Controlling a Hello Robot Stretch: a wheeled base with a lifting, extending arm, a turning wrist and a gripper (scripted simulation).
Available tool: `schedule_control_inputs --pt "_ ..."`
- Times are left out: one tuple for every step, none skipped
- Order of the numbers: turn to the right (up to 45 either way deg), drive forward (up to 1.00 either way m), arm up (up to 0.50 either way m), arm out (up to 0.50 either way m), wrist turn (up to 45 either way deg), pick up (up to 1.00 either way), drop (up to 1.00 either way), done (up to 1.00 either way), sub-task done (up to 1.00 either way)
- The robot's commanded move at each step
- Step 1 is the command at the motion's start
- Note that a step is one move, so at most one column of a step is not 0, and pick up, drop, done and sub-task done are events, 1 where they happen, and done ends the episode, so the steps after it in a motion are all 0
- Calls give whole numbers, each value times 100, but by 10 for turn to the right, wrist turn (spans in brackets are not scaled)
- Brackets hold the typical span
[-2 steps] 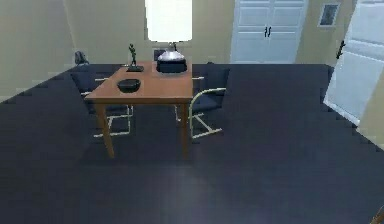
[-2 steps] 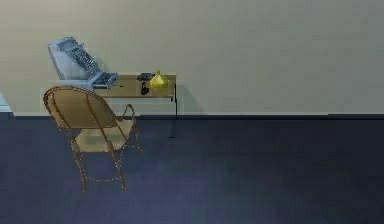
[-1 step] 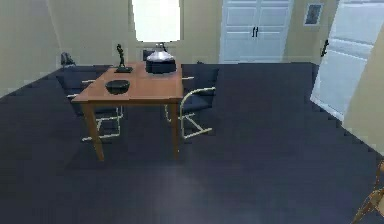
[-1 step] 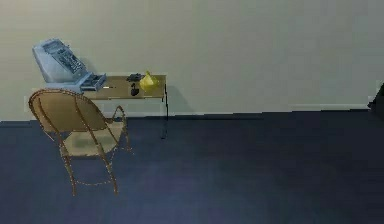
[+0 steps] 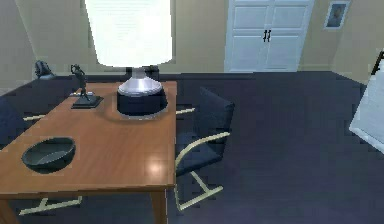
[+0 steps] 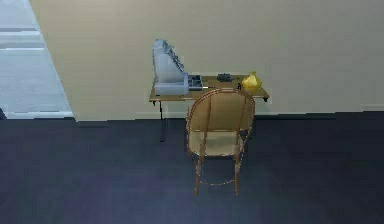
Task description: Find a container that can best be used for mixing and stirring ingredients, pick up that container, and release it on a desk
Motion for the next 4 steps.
schedule_control_inputs --pt "30 0 0 0 0 0 0 0 0" --pt "0 15 0 0 0 0 0 0 0" --pt "-450 0 0 0 0 0 0 0 0" --pt "-450 0 0 0 0 0 0 0 0"
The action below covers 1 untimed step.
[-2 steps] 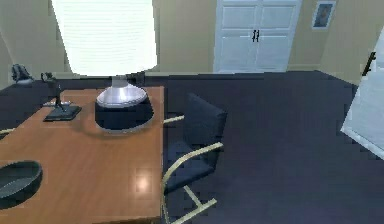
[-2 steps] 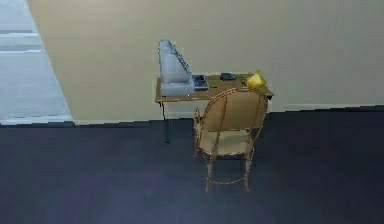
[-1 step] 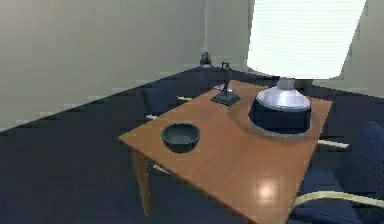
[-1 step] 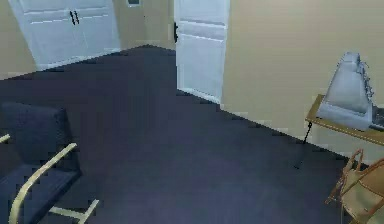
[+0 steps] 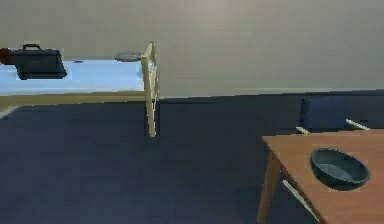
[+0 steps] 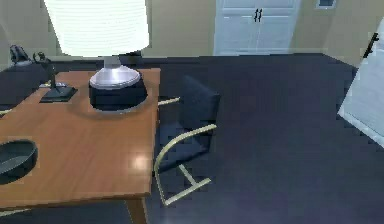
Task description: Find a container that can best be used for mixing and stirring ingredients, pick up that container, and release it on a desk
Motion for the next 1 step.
schedule_control_inputs --pt "-420 0 0 0 0 0 0 0 0"
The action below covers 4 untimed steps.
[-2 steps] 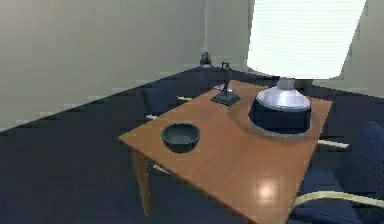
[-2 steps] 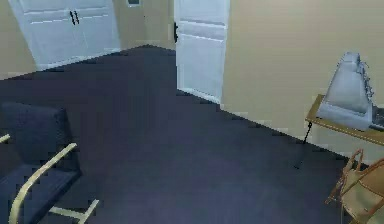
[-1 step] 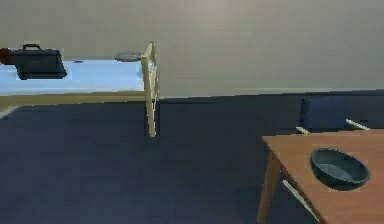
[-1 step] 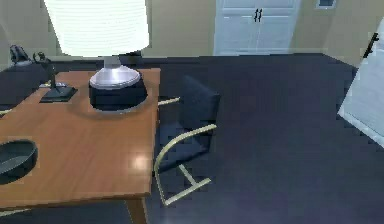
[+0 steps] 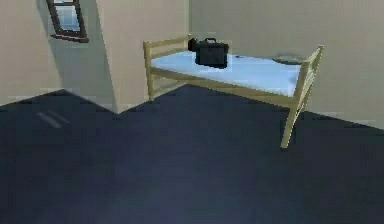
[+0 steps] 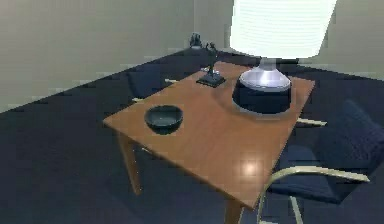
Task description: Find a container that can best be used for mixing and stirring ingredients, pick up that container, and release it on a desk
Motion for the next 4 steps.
schedule_control_inputs --pt "450 0 0 0 0 0 0 0 0" --pt "240 0 0 0 0 0 0 0 0" --pt "0 35 0 0 0 0 0 0 0" --pt "-450 0 0 0 0 0 0 0 0"
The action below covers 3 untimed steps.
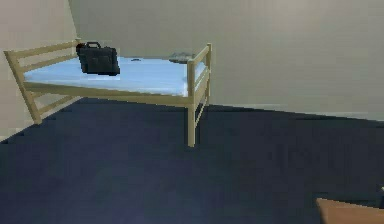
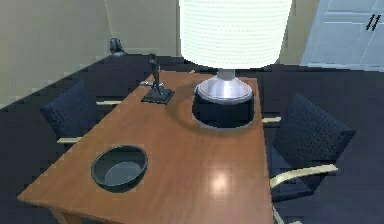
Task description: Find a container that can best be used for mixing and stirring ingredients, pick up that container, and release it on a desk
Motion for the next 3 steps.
schedule_control_inputs --pt "-180 0 0 0 0 0 0 0 0" --pt "0 0 50 0 0 0 0 0 0" --pt "0 0 38 0 0 0 0 0 0"
